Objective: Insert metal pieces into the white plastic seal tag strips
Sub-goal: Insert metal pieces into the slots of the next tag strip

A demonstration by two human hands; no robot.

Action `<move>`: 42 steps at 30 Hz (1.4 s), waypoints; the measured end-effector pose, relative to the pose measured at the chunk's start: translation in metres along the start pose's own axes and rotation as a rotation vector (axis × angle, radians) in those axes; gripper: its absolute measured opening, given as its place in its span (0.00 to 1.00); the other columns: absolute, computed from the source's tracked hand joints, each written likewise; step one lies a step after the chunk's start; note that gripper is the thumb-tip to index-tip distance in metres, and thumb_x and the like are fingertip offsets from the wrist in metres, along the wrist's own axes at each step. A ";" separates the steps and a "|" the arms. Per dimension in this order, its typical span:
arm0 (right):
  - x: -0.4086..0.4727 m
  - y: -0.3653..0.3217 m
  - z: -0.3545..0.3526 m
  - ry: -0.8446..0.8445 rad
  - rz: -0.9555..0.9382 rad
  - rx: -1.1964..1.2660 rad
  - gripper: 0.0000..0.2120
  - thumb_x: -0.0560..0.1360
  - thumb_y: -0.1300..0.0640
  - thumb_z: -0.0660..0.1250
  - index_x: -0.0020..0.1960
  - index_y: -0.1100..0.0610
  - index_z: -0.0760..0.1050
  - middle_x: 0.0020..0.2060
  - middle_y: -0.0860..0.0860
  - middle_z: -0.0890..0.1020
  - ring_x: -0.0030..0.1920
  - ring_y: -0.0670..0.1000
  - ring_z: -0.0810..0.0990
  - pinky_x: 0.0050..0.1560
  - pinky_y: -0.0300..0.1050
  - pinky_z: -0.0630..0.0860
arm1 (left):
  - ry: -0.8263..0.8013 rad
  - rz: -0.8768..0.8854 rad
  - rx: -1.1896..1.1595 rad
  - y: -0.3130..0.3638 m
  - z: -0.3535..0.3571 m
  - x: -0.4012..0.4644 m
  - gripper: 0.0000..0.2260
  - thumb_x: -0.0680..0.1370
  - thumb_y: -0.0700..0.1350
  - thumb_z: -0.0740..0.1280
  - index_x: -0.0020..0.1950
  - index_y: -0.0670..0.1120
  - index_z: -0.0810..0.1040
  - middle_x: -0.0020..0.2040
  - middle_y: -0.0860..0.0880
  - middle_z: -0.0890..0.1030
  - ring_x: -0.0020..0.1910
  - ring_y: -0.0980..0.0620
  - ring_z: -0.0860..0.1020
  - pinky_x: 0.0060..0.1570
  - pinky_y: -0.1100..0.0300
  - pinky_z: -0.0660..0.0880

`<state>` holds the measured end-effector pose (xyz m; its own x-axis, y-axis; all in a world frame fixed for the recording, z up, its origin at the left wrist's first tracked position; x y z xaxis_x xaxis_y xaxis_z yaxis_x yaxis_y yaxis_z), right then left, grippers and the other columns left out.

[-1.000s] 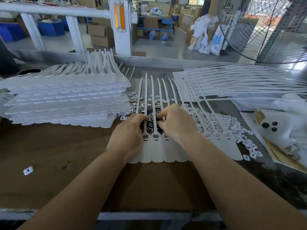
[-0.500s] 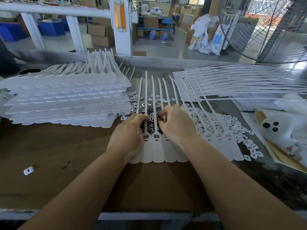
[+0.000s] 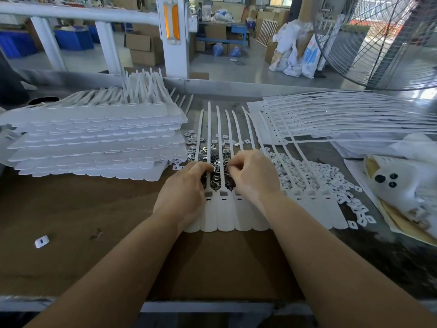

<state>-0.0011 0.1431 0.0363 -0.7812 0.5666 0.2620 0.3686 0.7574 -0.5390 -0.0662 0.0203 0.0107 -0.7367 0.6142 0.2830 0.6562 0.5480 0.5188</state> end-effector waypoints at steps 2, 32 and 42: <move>0.002 0.004 -0.004 0.006 0.046 0.127 0.08 0.76 0.60 0.64 0.48 0.55 0.82 0.47 0.50 0.83 0.45 0.49 0.80 0.50 0.45 0.78 | 0.003 0.002 0.006 0.001 -0.001 0.000 0.20 0.78 0.36 0.56 0.67 0.54 0.70 0.66 0.53 0.73 0.61 0.52 0.72 0.56 0.60 0.69; -0.006 0.017 -0.024 0.025 0.017 0.238 0.09 0.76 0.65 0.64 0.53 0.58 0.81 0.47 0.53 0.84 0.45 0.48 0.82 0.53 0.44 0.78 | -0.001 -0.006 -0.010 0.002 -0.002 -0.002 0.21 0.78 0.35 0.55 0.67 0.53 0.70 0.65 0.53 0.73 0.58 0.52 0.73 0.54 0.59 0.71; -0.002 0.016 -0.023 0.039 -0.001 0.095 0.08 0.77 0.62 0.63 0.52 0.57 0.80 0.47 0.53 0.83 0.46 0.49 0.80 0.50 0.40 0.76 | -0.011 -0.009 -0.006 0.002 -0.002 -0.002 0.21 0.79 0.35 0.55 0.67 0.53 0.70 0.65 0.53 0.73 0.59 0.51 0.73 0.54 0.59 0.70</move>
<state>0.0185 0.1615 0.0455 -0.7608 0.5793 0.2926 0.3170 0.7251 -0.6113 -0.0639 0.0192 0.0133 -0.7409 0.6150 0.2697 0.6484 0.5504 0.5260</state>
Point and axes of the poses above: each hand's wrist, its own x-axis towards the middle knuckle, its own z-axis out of the palm, y = z × x, the point moved 7 cm from there along x, towards the middle knuckle
